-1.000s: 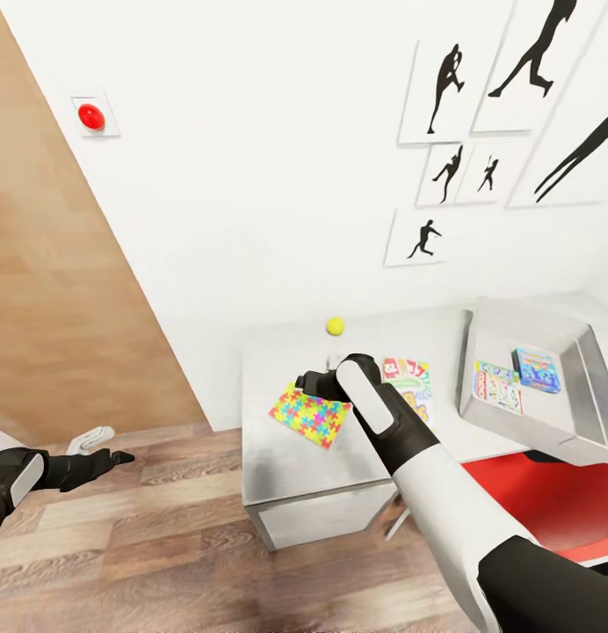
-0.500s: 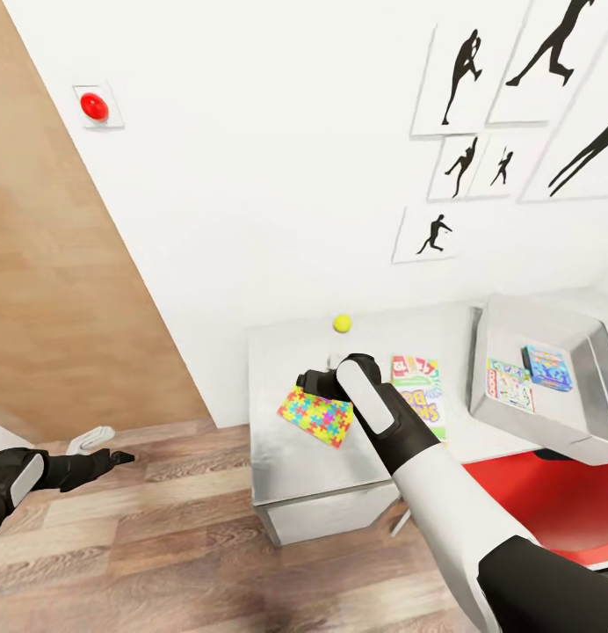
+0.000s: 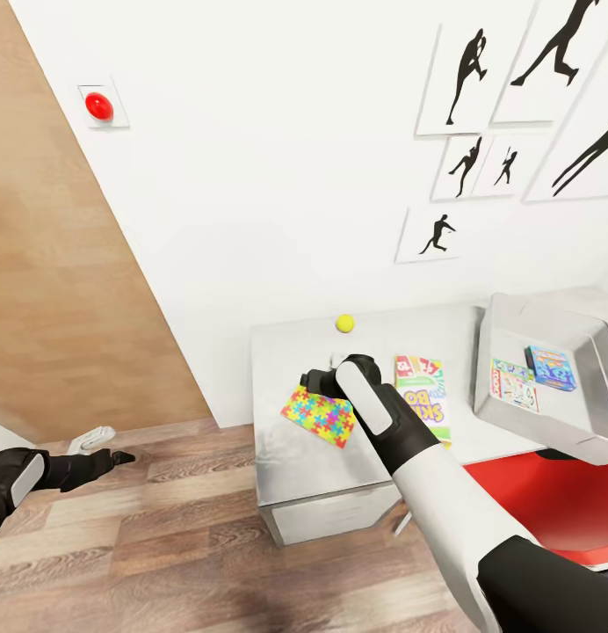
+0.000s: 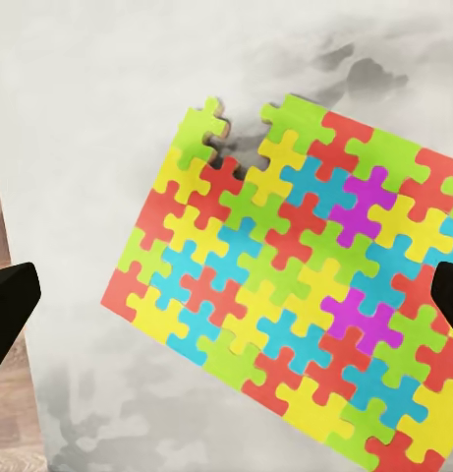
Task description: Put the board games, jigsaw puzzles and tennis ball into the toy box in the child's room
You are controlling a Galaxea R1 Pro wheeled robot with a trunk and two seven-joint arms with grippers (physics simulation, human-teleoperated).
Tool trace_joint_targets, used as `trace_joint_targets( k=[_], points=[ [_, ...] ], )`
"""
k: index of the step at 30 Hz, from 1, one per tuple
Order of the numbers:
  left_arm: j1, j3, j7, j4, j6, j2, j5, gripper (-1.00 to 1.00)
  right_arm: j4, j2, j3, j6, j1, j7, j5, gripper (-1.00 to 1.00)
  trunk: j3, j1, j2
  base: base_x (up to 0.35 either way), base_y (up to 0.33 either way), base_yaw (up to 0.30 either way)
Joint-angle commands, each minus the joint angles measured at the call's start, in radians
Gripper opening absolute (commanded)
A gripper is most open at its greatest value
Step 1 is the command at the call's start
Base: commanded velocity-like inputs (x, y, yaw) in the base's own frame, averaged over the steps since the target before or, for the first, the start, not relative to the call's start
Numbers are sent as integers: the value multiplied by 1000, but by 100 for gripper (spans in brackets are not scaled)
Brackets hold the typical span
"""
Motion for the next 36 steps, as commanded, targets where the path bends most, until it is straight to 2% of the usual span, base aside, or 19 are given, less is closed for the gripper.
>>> trace_joint_targets(
  k=[1,15,24,36],
  points=[
    [-1,5,-2,0,6,0,1,100,-1,0,1,1,-1,-10,-9,100,-2,1,-2,6,9,0],
    [-1,5,-2,0,5,0,1,100,9,0,1,-52,-1,-10,-8,100,-2,1,-2,102,84,0],
    [-1,5,-2,0,5,0,1,100,23,0,-4,-59,-3,-10,-7,100,-2,1,-2,9,39,0],
    [-1,5,-2,0,5,-2,1,100,66,-4,-6,-60,-36,-10,-7,100,-2,1,-2,0,25,0]
  ],
)
